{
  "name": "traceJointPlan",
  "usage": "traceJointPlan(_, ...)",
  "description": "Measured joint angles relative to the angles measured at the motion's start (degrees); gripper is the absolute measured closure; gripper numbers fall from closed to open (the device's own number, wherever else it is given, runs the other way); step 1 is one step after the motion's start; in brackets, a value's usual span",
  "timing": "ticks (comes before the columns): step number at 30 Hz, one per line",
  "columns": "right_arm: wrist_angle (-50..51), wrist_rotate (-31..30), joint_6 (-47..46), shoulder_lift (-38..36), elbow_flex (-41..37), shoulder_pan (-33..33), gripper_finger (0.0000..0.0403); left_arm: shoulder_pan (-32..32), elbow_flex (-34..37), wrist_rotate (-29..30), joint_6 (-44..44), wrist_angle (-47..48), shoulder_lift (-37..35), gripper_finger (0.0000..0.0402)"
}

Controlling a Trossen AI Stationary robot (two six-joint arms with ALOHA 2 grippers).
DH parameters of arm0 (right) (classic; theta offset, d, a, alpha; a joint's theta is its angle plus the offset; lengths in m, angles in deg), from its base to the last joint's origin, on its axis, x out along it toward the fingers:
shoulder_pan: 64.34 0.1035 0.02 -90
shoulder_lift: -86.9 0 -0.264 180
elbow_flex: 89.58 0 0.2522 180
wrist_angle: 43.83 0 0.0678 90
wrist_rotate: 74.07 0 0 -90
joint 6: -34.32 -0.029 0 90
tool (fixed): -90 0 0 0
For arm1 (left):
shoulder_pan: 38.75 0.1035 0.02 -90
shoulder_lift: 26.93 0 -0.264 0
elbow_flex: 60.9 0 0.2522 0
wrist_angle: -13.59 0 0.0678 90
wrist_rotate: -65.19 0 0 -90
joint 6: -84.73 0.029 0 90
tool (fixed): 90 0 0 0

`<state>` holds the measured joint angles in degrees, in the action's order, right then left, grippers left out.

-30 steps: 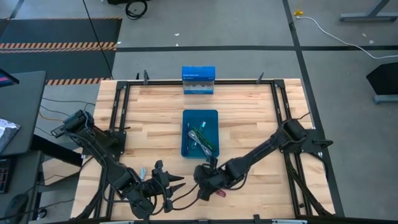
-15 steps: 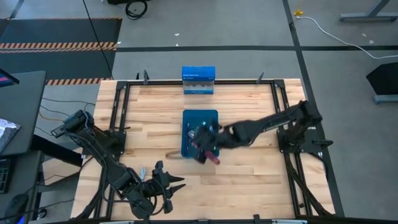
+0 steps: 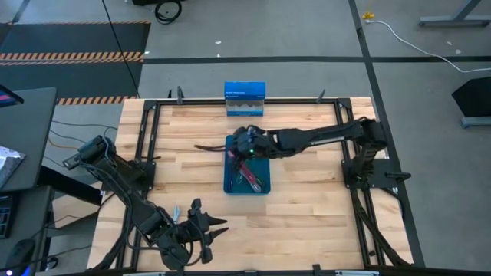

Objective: Pick and place USB-C Cables
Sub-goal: Put the pink charger cable into the blue bin

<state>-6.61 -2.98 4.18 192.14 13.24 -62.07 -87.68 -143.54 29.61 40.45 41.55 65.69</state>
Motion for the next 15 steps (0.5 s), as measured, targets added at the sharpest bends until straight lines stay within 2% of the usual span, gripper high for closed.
traceJointPlan(4, -1.8, 0.7, 1.9, 3.5, 0.0, -0.3, 0.0387, -0.9, 0.0, -0.6, 0.0, 1.0, 0.0, 0.0299)
traceJointPlan(15, 2.5, 0.6, 2.7, 9.3, 0.0, -3.9, 0.0385, -2.4, 0.0, 0.4, 0.1, 1.9, 0.0, 0.0299)
